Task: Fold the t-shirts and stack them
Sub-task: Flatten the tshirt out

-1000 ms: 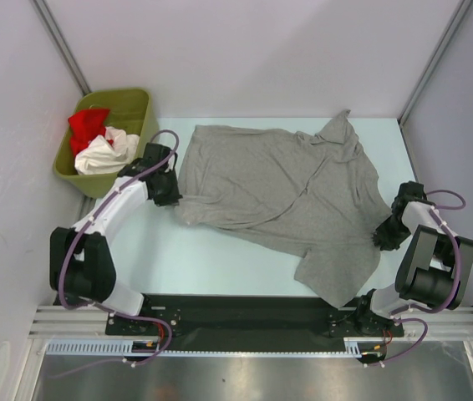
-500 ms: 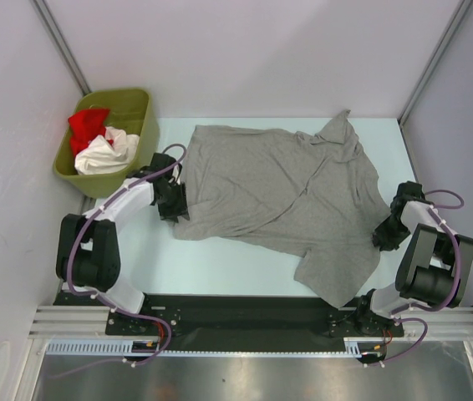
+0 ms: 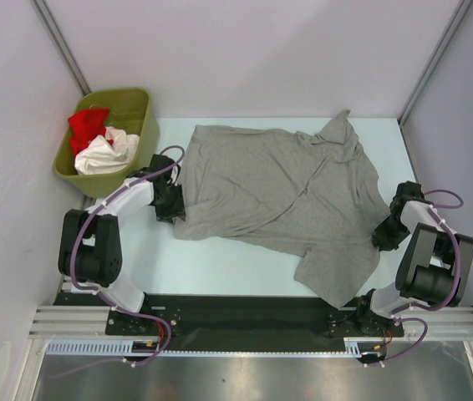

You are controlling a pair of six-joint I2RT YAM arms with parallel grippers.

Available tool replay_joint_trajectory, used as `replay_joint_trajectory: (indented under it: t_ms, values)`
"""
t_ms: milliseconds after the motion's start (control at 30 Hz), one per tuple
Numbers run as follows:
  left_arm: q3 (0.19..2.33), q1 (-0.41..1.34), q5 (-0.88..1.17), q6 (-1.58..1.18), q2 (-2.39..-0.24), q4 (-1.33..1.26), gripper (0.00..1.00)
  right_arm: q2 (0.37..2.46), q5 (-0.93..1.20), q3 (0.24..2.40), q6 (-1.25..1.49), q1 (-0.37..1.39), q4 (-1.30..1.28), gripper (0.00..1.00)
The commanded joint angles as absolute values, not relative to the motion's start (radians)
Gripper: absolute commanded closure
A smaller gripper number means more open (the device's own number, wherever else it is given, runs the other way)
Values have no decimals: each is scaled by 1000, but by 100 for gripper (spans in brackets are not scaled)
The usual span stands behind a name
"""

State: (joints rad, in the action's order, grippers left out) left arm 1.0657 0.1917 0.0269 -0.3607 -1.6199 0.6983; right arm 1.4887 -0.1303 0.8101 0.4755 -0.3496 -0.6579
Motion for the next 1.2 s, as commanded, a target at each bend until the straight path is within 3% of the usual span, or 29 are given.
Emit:
replay_joint_trajectory:
  t_ms: [0, 233, 333, 500, 800, 833, 900, 1167]
  values:
    - [1058, 170, 2, -365, -1614, 698, 52, 1486, -127, 824, 471, -347, -644, 72]
    - [1034, 166, 11, -367, -1635, 689, 50, 1489, -126, 827, 471, -348, -640, 72]
    - [1029, 166, 44, -376, -1632, 675, 54, 1491, -124, 827, 471, -348, -640, 72]
    - [1023, 166, 58, -380, -1623, 670, 66, 1491, -123, 827, 468, -347, -640, 72]
    - [986, 166, 95, -403, -1582, 654, 78, 1499, -120, 822, 469, -345, -635, 73]
    - [988, 166, 91, -400, -1583, 655, 81, 1499, -120, 822, 471, -345, -634, 73]
    - [992, 166, 78, -402, -1588, 663, 100, 1499, -118, 822, 472, -344, -632, 73]
    - [1038, 166, -72, -417, -1387, 793, 100, 1493, -175, 834, 476, -345, -663, 76]
